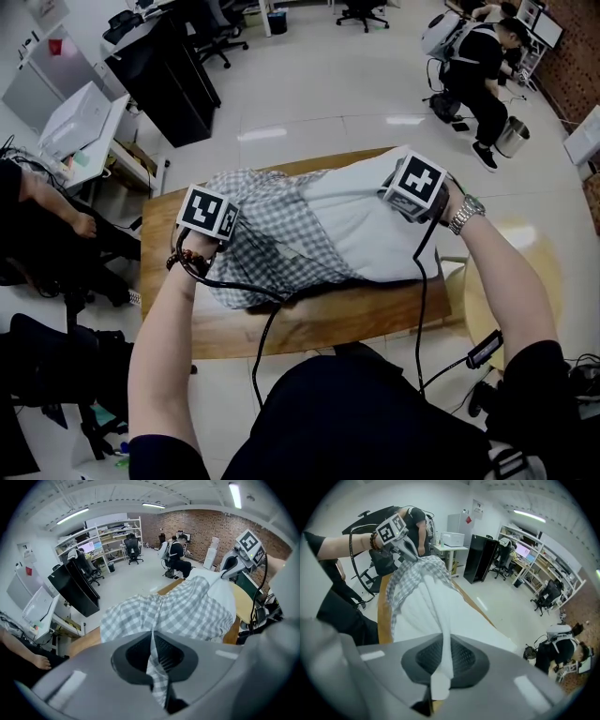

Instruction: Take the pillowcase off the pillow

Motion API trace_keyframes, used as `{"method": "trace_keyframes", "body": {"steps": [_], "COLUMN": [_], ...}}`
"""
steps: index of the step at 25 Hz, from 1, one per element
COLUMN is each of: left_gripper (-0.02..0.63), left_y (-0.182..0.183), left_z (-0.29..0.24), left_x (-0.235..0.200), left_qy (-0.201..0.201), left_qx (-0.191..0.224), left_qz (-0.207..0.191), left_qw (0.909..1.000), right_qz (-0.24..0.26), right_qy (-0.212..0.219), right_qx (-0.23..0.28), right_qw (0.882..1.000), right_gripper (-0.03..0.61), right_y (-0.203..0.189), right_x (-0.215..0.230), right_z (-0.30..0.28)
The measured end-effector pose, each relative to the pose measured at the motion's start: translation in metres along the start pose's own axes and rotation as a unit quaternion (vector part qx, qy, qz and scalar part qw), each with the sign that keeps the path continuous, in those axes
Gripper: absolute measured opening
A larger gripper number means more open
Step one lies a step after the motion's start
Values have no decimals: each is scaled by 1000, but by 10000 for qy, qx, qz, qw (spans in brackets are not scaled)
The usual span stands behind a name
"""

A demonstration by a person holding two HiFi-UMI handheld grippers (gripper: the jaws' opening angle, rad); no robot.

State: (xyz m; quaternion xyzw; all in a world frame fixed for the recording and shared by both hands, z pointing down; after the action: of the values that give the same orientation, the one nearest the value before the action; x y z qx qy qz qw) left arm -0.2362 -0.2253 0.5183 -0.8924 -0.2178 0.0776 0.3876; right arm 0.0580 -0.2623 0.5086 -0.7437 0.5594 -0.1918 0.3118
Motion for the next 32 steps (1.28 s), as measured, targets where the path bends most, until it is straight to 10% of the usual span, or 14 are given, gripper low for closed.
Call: {"method": "trace_keyframes", "body": {"steps": [18,32], "left_gripper": [14,81], "left_y": [-45,3], "left_z": [17,3], "left_x": [-10,10], "left_qy": [183,-31], "left_qx": [-132,319], "left_qz": [-188,-864], "left_qw": [9996,9957], "right_qz": [262,780], "right_qy": [466,669], "right_qx": [267,792], "right_qw": [9982,9915], "right_gripper": [31,239], "right_y": [9,19], "right_x": [-52,-35], "right_z": [-34,-50]}}
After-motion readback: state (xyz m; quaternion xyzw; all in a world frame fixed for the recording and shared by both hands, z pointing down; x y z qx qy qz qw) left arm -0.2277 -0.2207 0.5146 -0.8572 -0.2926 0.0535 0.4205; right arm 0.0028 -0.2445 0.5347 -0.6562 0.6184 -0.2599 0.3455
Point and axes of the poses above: the fingertips, and each gripper's own axes: z backward along the fingers, x to its right, y out of its top, the point moved 2 cm from there along z, backward along the fingers, and after that the axes turned 15 degrees about x, right-handed, at the moved point
